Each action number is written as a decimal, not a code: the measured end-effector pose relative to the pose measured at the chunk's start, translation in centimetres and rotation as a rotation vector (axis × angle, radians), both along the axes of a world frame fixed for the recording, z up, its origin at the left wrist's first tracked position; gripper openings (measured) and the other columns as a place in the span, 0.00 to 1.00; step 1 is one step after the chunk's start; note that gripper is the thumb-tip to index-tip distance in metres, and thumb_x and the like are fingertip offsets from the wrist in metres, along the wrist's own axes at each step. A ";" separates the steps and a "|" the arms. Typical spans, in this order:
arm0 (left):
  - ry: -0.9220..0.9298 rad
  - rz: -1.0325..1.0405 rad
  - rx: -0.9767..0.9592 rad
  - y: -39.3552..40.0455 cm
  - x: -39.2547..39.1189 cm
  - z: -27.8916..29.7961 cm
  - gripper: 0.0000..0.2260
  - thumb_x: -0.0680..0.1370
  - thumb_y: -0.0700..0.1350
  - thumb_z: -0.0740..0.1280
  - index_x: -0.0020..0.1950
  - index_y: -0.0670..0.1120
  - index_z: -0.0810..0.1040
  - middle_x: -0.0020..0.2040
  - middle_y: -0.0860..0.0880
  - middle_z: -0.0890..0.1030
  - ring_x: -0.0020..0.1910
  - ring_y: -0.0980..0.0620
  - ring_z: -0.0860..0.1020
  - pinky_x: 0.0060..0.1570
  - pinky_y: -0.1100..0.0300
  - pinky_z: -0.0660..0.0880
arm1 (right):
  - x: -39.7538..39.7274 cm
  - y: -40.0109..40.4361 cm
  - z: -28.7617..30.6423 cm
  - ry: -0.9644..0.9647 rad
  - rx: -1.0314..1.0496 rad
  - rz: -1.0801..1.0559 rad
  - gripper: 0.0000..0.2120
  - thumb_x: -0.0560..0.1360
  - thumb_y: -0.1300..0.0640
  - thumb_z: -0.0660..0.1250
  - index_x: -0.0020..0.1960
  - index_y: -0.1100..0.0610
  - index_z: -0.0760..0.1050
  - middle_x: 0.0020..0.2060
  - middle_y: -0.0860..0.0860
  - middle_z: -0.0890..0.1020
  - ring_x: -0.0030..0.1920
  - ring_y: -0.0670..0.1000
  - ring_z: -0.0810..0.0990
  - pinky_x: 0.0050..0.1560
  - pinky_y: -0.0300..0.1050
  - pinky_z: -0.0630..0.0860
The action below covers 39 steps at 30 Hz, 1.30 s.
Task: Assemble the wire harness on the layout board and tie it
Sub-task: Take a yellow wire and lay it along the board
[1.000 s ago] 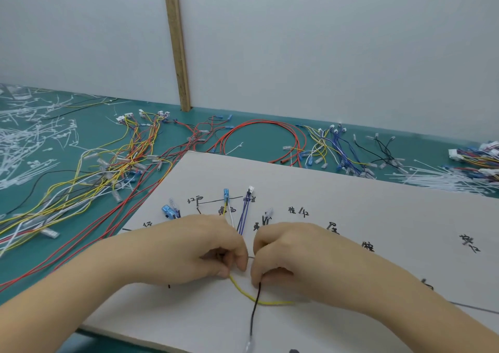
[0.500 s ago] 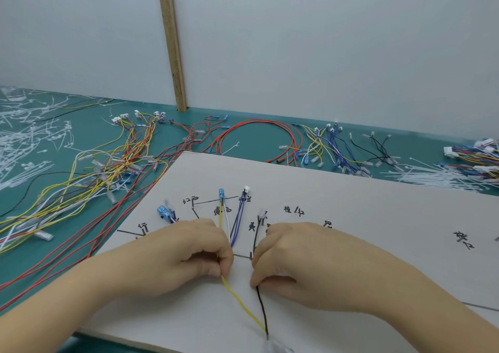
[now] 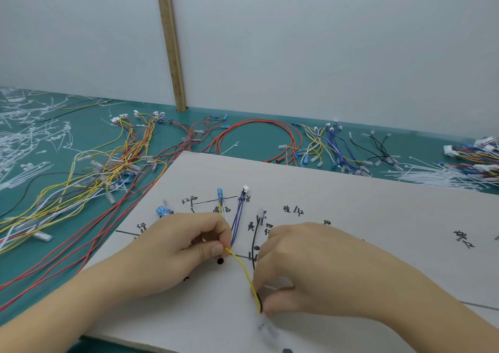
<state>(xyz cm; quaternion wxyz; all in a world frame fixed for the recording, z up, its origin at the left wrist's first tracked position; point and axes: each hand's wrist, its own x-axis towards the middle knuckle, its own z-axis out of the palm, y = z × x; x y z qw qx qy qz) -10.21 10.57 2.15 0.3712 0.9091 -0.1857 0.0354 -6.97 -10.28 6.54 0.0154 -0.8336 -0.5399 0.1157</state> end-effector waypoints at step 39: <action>0.348 -0.123 -0.213 2.0 0.7 1.4 0.16 0.66 0.33 0.60 0.27 0.53 0.77 0.34 0.53 0.80 0.44 0.57 0.81 0.44 0.67 0.73 | 0.1 -0.5 0.3 0.008 0.016 -0.080 0.05 0.79 0.49 0.51 0.46 0.47 0.63 0.32 0.46 0.66 0.44 0.55 0.72 0.45 0.51 0.72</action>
